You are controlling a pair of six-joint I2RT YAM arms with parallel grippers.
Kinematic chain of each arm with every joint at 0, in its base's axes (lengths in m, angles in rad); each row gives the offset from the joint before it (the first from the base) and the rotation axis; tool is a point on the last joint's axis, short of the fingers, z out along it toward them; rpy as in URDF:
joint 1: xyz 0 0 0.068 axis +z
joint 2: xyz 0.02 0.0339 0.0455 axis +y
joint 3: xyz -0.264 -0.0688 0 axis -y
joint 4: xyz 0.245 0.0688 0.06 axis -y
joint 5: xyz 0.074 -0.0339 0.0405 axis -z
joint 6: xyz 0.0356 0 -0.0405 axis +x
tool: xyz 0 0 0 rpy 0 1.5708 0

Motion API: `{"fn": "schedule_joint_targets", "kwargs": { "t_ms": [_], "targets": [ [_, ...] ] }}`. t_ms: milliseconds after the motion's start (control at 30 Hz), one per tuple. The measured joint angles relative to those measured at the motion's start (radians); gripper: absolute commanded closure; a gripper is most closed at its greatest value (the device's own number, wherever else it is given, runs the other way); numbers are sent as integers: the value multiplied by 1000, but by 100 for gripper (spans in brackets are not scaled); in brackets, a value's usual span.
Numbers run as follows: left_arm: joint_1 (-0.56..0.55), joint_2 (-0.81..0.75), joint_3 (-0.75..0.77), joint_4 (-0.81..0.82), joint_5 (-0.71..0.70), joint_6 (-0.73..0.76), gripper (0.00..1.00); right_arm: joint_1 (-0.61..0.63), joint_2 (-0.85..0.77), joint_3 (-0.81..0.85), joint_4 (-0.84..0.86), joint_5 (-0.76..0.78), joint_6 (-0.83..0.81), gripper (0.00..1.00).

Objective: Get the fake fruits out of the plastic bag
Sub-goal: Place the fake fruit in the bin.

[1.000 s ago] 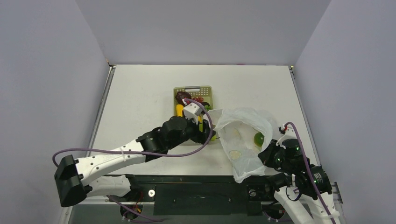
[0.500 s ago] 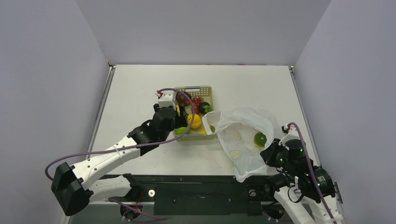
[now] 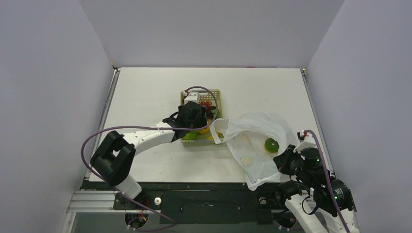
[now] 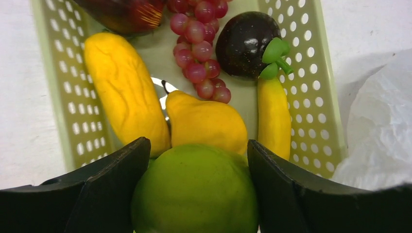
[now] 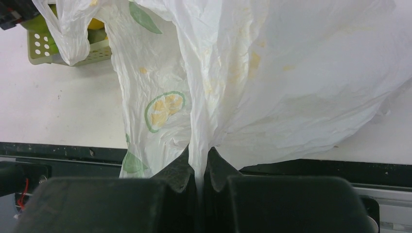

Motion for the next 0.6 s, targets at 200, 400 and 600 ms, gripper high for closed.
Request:
{"fn": "schedule_joint_targets", "kwargs": {
  "t_ms": [200, 400, 600],
  "targets": [
    [-8, 103, 27, 55, 52, -41, 72, 0, -4, 5, -6, 1, 0, 100],
    [-27, 106, 27, 89, 61, -65, 29, 0, -4, 11, -8, 0, -4, 100],
    [-31, 100, 27, 85, 55, -63, 3, 0, -4, 20, -8, -4, -4, 100]
  ]
}}
